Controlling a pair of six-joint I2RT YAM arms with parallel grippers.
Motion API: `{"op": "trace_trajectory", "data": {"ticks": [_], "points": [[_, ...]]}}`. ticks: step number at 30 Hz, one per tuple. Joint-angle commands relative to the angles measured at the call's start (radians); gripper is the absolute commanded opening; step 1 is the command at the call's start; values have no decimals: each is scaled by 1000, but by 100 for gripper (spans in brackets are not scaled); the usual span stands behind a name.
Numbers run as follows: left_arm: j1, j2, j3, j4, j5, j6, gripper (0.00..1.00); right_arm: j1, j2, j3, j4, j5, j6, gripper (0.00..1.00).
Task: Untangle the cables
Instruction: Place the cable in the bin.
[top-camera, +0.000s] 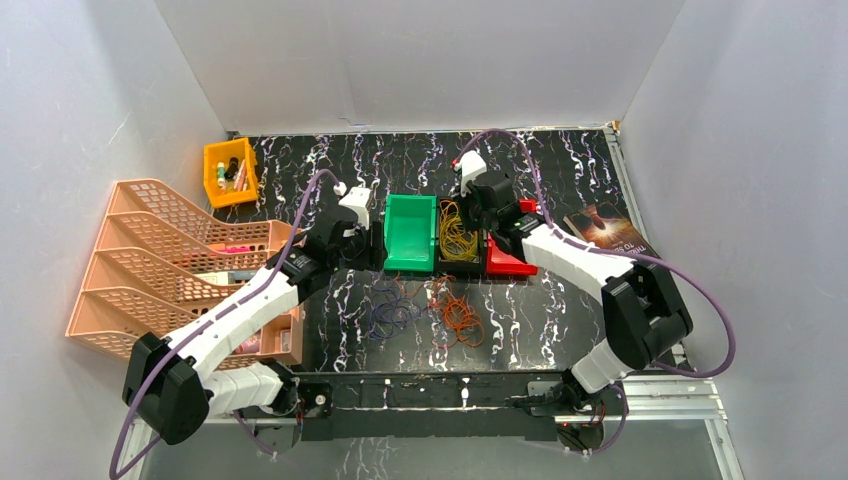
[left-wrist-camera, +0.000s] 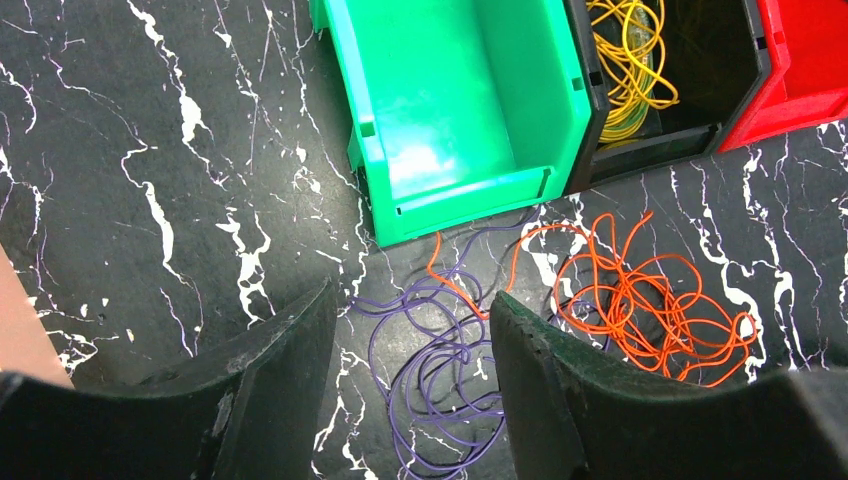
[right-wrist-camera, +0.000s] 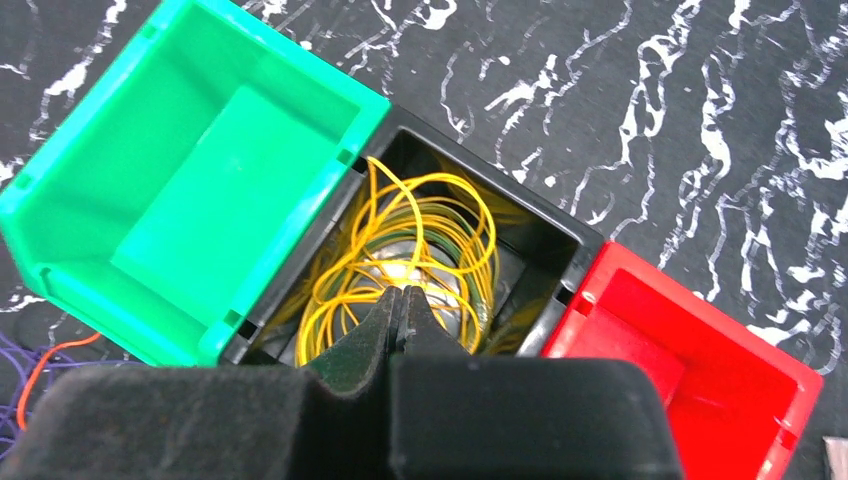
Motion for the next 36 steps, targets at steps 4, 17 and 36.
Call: {"op": "trace_trajectory", "data": {"ticks": [4, 17, 36], "points": [[4, -37, -10, -7, 7, -8, 57, -20, 47, 60, 108, -153, 37, 0], [5, -11, 6, -1, 20, -2, 57, -60, 145, 37, 134, -150, 91, 0], [5, -10, -22, 14, 25, -16, 56, -61, 235, -84, 236, -135, 125, 0]]}}
